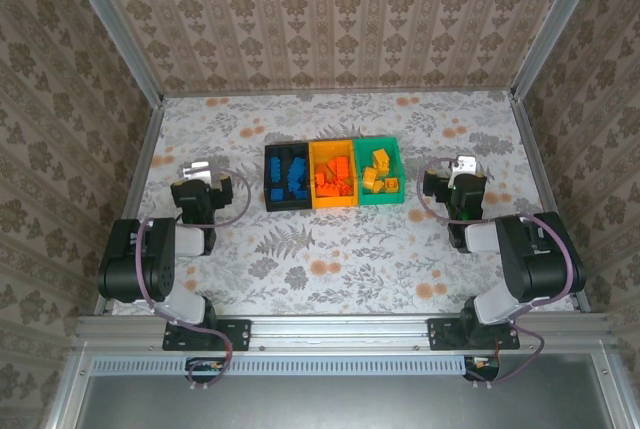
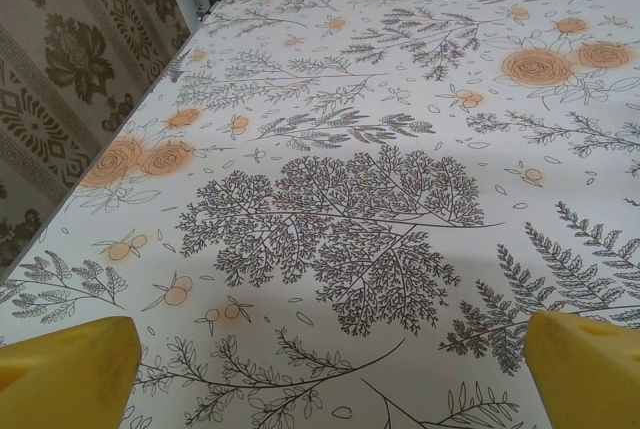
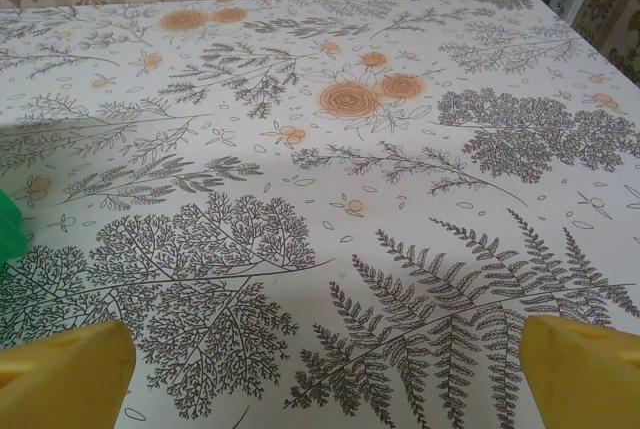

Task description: Sort the legos into containers by color

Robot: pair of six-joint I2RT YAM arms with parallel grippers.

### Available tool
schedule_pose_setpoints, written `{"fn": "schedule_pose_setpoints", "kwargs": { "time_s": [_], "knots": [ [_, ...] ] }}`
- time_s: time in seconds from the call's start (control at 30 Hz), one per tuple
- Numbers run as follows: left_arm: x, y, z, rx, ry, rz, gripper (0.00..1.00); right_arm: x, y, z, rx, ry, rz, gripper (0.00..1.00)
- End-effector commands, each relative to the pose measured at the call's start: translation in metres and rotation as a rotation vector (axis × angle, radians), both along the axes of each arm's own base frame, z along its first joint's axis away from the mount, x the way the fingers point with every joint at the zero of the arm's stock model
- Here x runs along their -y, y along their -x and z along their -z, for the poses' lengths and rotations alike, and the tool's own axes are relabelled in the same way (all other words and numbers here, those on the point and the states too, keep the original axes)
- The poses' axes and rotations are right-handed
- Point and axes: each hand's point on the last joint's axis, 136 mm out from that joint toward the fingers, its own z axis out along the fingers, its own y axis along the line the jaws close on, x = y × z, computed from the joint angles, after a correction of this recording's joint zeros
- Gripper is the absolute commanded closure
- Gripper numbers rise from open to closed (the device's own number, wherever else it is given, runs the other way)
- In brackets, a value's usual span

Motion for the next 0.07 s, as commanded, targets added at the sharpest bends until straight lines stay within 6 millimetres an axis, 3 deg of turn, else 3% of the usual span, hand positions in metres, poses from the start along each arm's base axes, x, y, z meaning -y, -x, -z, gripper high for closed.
{"fn": "schedule_pose_setpoints", "kwargs": {
  "time_s": [0.0,0.03],
  "knots": [
    [0.0047,-0.0098,-0.0147,0.047,-0.014,0.024,0.00,-0.0031,-0.0061,-0.0147,0.050,-0.015,-0.012,0.00],
    [0.0047,-0.0097,-0.0142,0.045,-0.015,0.024,0.00,-0.0030,-0.0060,-0.0145,0.049,-0.015,-0.012,0.00]
  ]
}}
